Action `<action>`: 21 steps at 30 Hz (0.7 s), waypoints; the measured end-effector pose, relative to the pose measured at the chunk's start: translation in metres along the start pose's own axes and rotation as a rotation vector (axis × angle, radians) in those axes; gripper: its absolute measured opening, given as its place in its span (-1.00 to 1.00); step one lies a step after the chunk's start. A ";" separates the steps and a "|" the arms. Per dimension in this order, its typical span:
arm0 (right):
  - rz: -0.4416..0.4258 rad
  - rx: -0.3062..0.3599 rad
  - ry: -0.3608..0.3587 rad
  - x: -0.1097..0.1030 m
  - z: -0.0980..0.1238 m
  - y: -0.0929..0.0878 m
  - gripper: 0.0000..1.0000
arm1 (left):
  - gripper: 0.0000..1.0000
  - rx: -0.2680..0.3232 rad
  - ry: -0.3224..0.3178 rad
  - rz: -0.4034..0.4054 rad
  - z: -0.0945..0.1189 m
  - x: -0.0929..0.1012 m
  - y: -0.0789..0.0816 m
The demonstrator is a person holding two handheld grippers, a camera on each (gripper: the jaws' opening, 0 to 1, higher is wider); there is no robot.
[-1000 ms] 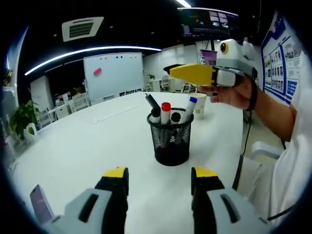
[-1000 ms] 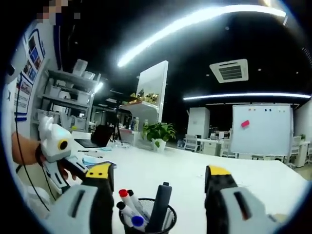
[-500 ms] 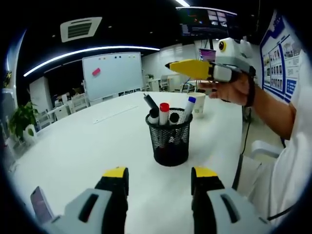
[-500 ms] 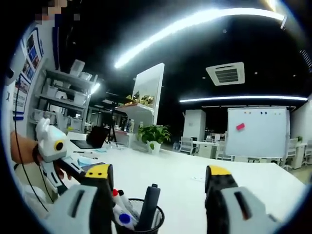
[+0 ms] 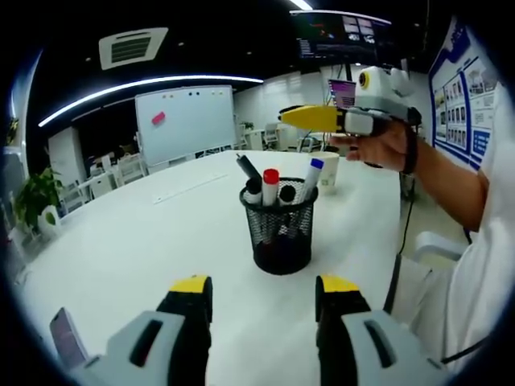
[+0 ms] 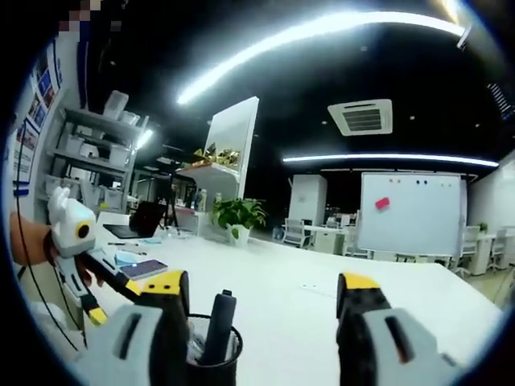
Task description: Place the scattered laser pointers and whiteboard markers into the pen holder and stack the scattered paper cups together
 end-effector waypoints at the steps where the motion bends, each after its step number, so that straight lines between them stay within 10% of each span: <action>1: 0.001 0.000 -0.003 0.001 0.000 0.000 0.48 | 0.04 -0.001 0.000 0.001 0.000 0.000 0.000; 21: 0.014 -0.023 -0.140 0.046 0.015 -0.005 0.46 | 0.04 0.001 0.003 0.003 0.002 -0.003 -0.002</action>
Point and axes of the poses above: the point that each gripper's makers call its tool centre point, and the gripper's own axes: z roughly backward along the fingers, x roughly to its right, y roughly out of its top, the point moved 2 cm from there along z, roughly backward along the fingers, and after that the axes turned 11 degrees about -x, right-handed, at the moved point
